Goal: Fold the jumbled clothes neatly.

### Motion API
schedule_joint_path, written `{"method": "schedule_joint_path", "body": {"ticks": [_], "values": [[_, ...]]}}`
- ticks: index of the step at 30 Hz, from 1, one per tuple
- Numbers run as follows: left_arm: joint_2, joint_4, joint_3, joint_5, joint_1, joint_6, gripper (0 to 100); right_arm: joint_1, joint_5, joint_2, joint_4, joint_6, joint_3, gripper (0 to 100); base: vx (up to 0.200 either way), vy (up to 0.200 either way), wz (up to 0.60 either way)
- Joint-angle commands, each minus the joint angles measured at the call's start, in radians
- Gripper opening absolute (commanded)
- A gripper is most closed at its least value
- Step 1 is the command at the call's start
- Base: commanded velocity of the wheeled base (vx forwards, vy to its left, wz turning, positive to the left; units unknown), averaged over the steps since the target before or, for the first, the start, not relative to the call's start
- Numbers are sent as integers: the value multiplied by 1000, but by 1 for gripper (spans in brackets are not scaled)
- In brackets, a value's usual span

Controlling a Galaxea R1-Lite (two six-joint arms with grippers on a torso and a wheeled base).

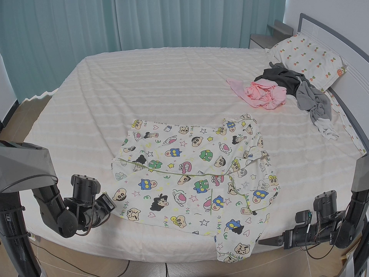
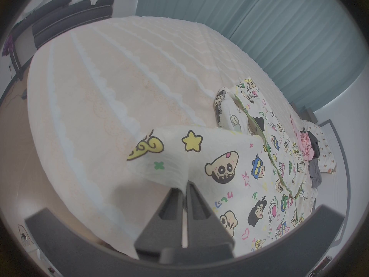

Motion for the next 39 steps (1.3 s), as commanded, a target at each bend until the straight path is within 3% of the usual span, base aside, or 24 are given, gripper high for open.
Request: {"method": "schedule_joint_path", "body": {"ticks": [1, 5, 9, 15, 17, 21, 25, 31, 39], "values": [[-44, -9, 4, 39, 1, 5, 0, 84, -58, 101, -50, 5, 5, 100, 0, 0, 0], [-36, -49, 7, 43, 1, 3, 0, 142, -128, 157, -85, 13, -25, 100, 0, 0, 0], [-32, -60, 10, 43, 1, 3, 0, 171, -151, 191, -62, 30, -81, 100, 0, 0, 0], [-32, -61, 7, 43, 5, 3, 0, 200, -211, 203, 55, 42, -177, 100, 0, 0, 0], [-32, -61, 5, 43, 10, 2, 0, 220, -217, 200, 101, 64, -211, 100, 0, 0, 0], [-32, -61, 5, 43, 12, 3, 0, 271, -292, 208, 148, 156, -277, 100, 0, 0, 0], [-32, -61, 4, 43, 12, 3, 0, 288, -311, 209, 148, 171, -280, 100, 0, 0, 0], [-29, -61, 5, 43, 12, 2, 0, 351, -411, 211, 150, 226, -283, 100, 0, 0, 0], [-27, -63, 7, 39, 8, 2, 0, 368, -435, 211, 185, 233, -306, 100, 0, 0, 0]]}}
